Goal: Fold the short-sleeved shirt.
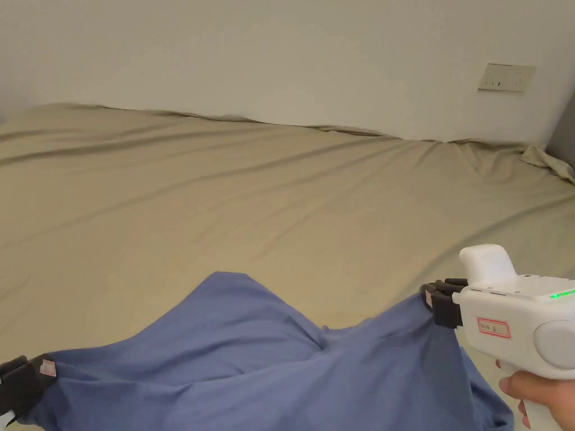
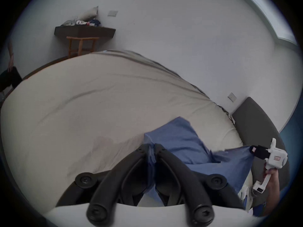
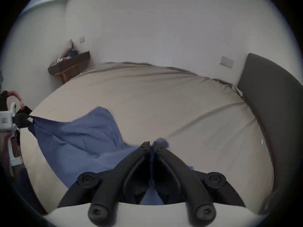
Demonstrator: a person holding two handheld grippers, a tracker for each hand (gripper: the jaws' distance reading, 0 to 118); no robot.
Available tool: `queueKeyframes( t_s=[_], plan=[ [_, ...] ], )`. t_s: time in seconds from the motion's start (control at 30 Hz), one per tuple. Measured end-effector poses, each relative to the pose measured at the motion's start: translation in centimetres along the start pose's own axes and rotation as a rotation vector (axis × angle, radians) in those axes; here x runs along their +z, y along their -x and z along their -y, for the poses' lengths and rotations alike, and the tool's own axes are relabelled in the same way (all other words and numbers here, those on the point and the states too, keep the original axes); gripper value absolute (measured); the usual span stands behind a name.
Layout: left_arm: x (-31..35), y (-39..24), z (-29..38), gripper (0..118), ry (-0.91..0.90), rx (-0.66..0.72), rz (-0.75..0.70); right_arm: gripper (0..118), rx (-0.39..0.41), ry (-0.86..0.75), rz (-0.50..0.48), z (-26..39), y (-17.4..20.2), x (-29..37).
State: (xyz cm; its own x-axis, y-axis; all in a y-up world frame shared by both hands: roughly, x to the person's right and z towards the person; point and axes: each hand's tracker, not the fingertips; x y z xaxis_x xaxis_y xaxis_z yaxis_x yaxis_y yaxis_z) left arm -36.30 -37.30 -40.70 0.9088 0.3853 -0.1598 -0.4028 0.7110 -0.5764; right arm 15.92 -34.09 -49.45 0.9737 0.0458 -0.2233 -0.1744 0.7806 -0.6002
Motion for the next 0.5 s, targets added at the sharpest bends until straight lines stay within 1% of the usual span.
queueKeyframes(
  t_s=[0.07,0.1,0.17,0.2,0.27,0.3,0.33,0.37,0.4,0.43,0.47,0.5],
  plan=[
    [0.5,-0.8,-0.9,5,-0.019,0.013,0.024,5,-0.030,-0.083,0.012,-1.2,-0.2,2.4],
    [0.8,-1.1,-1.7,5,-0.040,0.036,0.064,5,-0.045,-0.125,0.010,-2.0,-0.3,3.6],
    [1.2,-1.9,-3.8,6,-0.069,0.044,0.091,5,-0.053,-0.177,0.045,-3.9,-0.7,6.3],
    [1.4,-2.3,-5.1,5,-0.092,0.050,0.098,5,-0.052,-0.221,0.096,-4.9,-0.8,7.8],
    [1.8,-3.2,-8.6,5,-0.143,0.038,0.137,5,-0.025,-0.250,0.199,-7.2,-1.4,10.9],
    [2.4,-4.2,-10.4,5,-0.176,0.032,0.140,5,0.003,-0.279,0.273,-8.3,-1.5,12.5],
    [2.6,-4.8,-12.8,6,-0.200,0.018,0.143,5,0.060,-0.309,0.342,-9.6,-1.5,14.2],
    [3.2,-5.9,-14.7,5,-0.221,0.007,0.159,5,0.087,-0.328,0.396,-10.7,-1.1,15.8],
    [3.5,-6.9,-16.5,5,-0.244,-0.002,0.174,5,0.081,-0.331,0.425,-12.2,-1.5,17.1],
    [4.0,-8.0,-18.6,5,-0.270,-0.012,0.189,5,0.042,-0.363,0.429,-13.7,-2.0,18.5],
    [2.9,-5.4,-13.6,5,-0.269,-0.022,0.189,5,0.016,-0.378,0.429,-15.2,-2.4,19.6],
    [2.8,-5.4,-13.5,5,-0.264,-0.029,0.190,5,-0.005,-0.381,0.442,-16.8,-2.9,20.5]
  ],
)
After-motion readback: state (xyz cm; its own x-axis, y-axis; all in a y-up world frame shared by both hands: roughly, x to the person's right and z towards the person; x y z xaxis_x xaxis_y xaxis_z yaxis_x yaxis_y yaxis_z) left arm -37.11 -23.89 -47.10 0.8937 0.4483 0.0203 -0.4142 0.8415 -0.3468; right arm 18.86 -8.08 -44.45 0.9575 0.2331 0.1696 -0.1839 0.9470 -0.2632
